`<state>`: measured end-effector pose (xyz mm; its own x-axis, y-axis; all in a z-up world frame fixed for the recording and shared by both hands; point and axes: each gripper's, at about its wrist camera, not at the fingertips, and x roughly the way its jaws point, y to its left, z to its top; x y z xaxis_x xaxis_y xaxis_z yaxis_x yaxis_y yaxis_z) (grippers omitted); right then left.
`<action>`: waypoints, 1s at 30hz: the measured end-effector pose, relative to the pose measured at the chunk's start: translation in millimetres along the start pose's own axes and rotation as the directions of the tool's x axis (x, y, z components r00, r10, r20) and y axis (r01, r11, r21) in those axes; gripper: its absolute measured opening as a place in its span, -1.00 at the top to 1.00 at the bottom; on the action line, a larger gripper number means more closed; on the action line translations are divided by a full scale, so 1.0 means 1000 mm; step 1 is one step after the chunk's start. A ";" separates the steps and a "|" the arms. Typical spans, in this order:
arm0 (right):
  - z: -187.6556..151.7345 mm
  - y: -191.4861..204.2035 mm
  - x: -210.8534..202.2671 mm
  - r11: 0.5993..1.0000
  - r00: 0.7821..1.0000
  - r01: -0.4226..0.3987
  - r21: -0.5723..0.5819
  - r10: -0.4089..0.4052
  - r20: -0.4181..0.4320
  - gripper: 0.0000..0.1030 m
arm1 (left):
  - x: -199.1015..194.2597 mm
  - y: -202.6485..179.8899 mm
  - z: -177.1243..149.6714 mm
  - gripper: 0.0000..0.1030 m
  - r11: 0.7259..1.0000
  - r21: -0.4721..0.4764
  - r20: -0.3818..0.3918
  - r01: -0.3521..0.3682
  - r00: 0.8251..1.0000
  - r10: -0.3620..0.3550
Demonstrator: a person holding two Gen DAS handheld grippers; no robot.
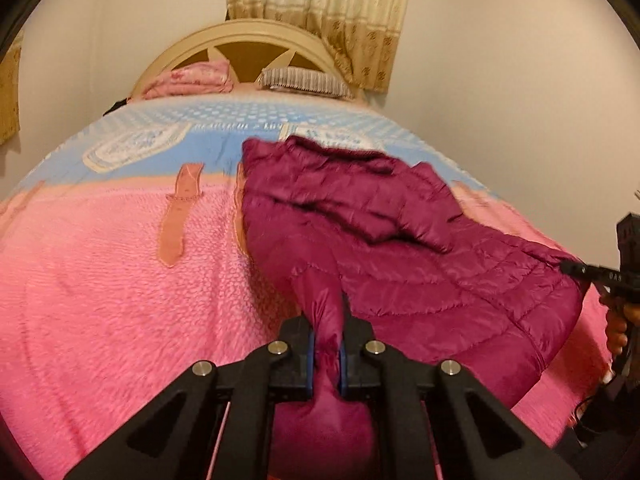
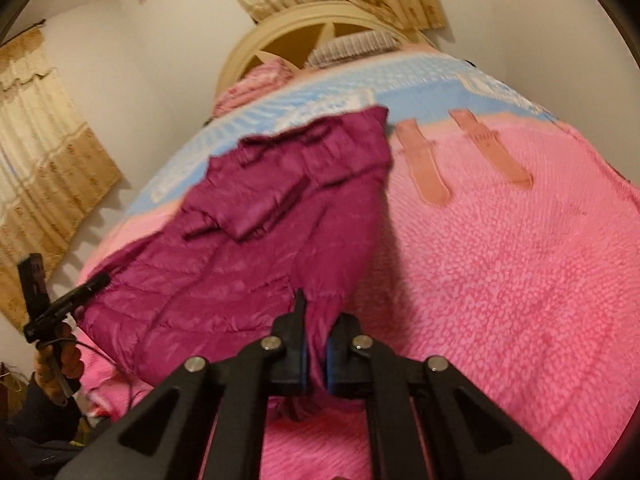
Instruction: Fold large clothes
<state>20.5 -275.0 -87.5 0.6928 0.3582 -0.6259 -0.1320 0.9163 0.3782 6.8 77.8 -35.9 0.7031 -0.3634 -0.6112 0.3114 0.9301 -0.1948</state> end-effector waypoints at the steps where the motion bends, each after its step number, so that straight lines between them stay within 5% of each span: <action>1: 0.001 0.003 -0.006 1.000 1.000 -0.011 -0.003 0.011 0.006 0.85 | -0.006 -0.002 0.002 0.85 1.000 0.003 0.006 0.004 1.000 -0.005; 6: 0.019 0.026 -0.056 0.998 0.993 -0.054 -0.038 0.058 0.106 0.86 | -0.059 -0.005 0.025 0.85 0.999 -0.015 0.099 0.037 0.994 -0.036; 10: 0.043 0.028 -0.070 0.996 0.978 -0.066 -0.053 0.075 0.197 0.86 | -0.064 -0.009 0.048 0.85 0.999 0.016 0.166 0.043 0.985 -0.045; 19: 0.122 0.002 0.017 0.999 0.971 0.041 -0.023 -0.034 0.235 0.86 | 0.056 0.012 0.116 0.78 0.985 0.064 0.197 -0.159 0.970 0.144; 23: 0.146 -0.016 0.058 0.998 0.975 0.043 0.033 -0.050 0.217 0.86 | 0.097 0.024 0.132 0.73 0.981 0.054 0.152 -0.185 0.973 0.175; 26: 0.159 -0.027 0.083 0.997 0.977 0.056 0.048 -0.065 0.202 0.86 | 0.125 0.037 0.144 0.36 0.971 0.036 0.144 -0.235 0.963 0.227; 29: 0.168 -0.037 0.100 0.996 0.979 0.069 0.060 -0.079 0.188 0.86 | 0.132 0.051 0.159 -0.78 0.938 -0.045 0.213 -0.342 0.915 0.344; 30: 0.172 -0.040 0.107 0.995 0.980 0.071 0.066 -0.082 0.181 0.86 | 0.132 0.056 0.164 -0.88 0.930 -0.079 0.249 -0.359 0.896 0.367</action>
<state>222.1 -303.8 -52.3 0.8183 0.2437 -0.5205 -0.0358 0.9255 0.3770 222.0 72.8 -1.9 0.9038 0.0021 -0.4279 -0.0132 0.9997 -0.0229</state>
